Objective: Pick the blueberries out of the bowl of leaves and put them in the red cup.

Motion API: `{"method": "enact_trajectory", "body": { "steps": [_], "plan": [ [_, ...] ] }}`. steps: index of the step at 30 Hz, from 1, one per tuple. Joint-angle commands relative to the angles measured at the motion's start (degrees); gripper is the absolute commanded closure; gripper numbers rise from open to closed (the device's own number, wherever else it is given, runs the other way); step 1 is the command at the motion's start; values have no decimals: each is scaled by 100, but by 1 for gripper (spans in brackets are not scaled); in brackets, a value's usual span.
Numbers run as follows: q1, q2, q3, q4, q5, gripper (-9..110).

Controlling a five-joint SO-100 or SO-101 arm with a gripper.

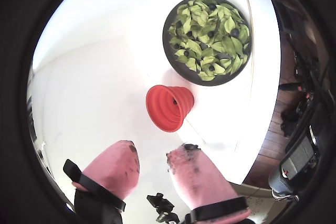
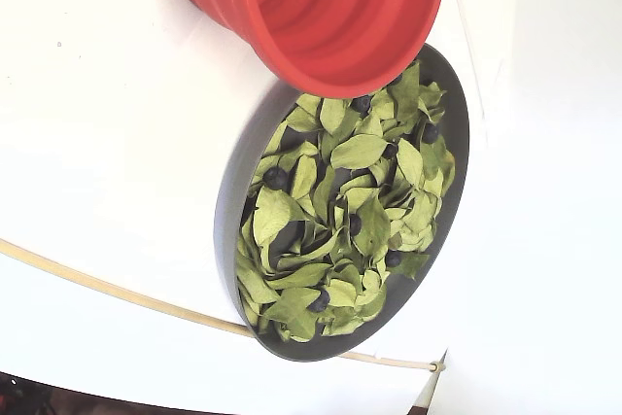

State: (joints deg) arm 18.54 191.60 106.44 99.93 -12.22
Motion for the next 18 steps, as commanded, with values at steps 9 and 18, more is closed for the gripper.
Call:
{"method": "enact_trajectory", "body": {
  "steps": [9,18],
  "plan": [
    [0,-9,-132,0,0,90],
    [26,-70,-123,0,-9,90]
  ]
}}
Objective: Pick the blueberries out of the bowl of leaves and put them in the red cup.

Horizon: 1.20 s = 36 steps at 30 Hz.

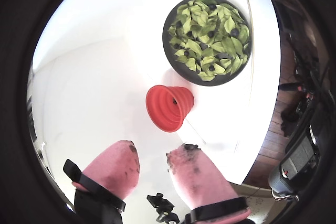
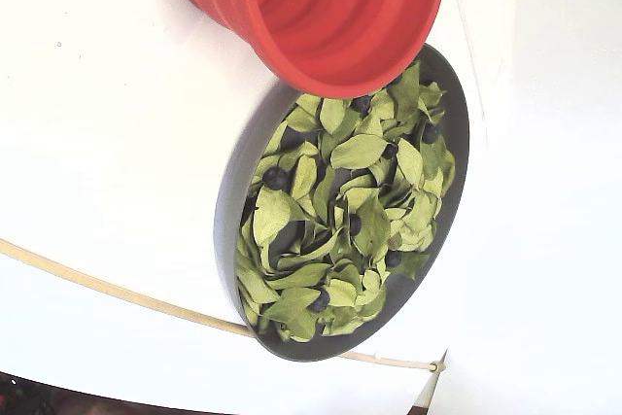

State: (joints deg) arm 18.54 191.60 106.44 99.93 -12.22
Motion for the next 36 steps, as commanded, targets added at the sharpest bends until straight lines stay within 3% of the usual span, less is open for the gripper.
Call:
{"method": "enact_trajectory", "body": {
  "steps": [1,36],
  "plan": [
    [26,-70,-123,0,-9,90],
    [-246,-158,-193,-114,-141,89]
  ]
}}
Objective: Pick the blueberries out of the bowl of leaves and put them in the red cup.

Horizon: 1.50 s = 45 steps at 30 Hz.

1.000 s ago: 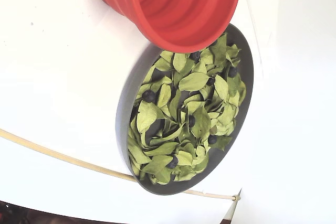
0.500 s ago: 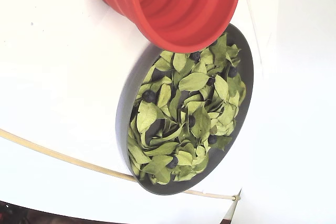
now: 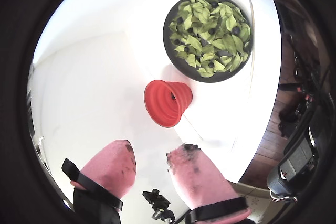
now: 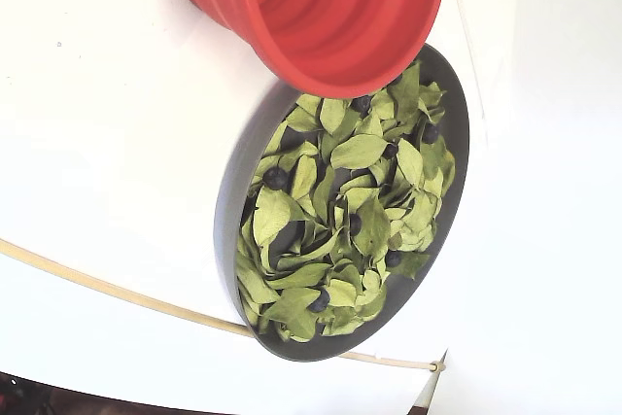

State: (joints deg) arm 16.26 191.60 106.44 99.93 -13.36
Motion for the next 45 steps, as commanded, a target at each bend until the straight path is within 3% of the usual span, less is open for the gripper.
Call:
{"method": "enact_trajectory", "body": {
  "steps": [1,24,29,37,45],
  "plan": [
    [-35,-167,-220,-105,-44,89],
    [-369,-870,-457,18,-202,88],
    [-246,-1978,-2039,-35,-800,89],
    [-88,-1652,-976,-229,-1679,88],
    [114,-1978,-272,-712,-3243,87]
  ]
}}
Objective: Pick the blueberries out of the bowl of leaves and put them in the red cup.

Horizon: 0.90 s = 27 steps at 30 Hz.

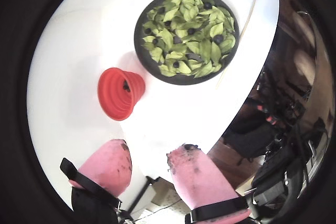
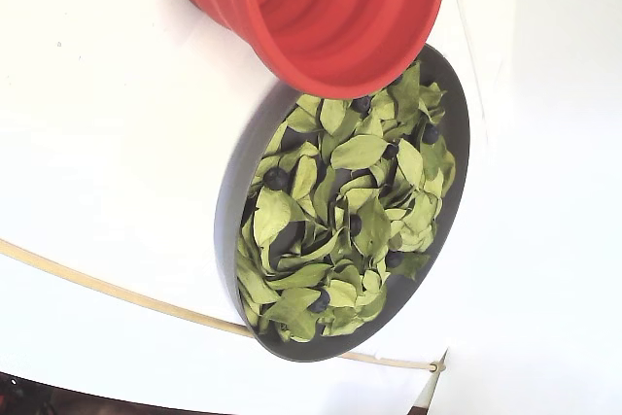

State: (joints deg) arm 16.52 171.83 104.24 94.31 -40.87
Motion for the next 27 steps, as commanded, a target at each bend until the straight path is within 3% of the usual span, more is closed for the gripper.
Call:
{"method": "enact_trajectory", "body": {
  "steps": [1,27],
  "plan": [
    [114,-53,-53,-158,-659,87],
    [747,-439,1380,-1178,-3270,87]
  ]
}}
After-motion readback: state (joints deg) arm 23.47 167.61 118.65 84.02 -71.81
